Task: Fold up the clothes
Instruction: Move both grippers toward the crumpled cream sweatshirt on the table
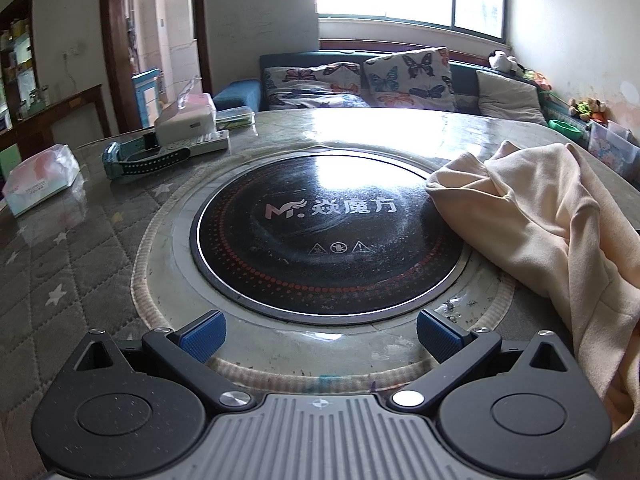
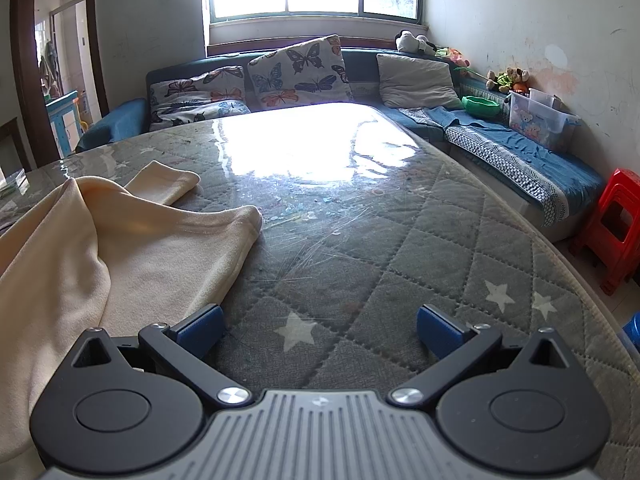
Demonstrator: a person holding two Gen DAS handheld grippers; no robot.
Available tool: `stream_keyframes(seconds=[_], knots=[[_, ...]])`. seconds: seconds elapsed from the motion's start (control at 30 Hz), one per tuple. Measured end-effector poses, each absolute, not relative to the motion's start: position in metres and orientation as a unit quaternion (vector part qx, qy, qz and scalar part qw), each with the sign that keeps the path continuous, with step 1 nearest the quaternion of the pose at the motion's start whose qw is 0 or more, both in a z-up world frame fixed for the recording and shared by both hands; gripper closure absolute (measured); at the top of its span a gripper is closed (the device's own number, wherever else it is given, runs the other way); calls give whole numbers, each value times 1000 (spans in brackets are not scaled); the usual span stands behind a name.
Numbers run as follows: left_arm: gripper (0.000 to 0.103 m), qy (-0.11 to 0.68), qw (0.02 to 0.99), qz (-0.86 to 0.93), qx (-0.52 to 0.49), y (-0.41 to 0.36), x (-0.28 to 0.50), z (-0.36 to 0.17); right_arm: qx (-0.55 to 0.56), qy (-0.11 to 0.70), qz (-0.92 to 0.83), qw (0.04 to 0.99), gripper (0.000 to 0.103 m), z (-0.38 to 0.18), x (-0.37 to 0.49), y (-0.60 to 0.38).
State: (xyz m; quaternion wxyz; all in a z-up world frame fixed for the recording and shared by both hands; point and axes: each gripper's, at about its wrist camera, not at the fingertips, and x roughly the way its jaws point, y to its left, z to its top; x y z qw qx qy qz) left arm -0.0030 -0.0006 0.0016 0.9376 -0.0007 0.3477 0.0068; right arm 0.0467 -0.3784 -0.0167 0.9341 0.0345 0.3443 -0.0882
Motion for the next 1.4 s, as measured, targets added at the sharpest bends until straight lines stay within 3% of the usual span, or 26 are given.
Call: stream_keyframes(seconds=[0.63, 1.4], knots=[[0, 343, 939, -9, 18, -51, -41, 20, -12, 345, -29, 938, 0, -1, -7, -348], [0, 338, 940, -18, 43, -68, -74, 38, 19, 337, 30, 941, 1, 13, -74, -322]])
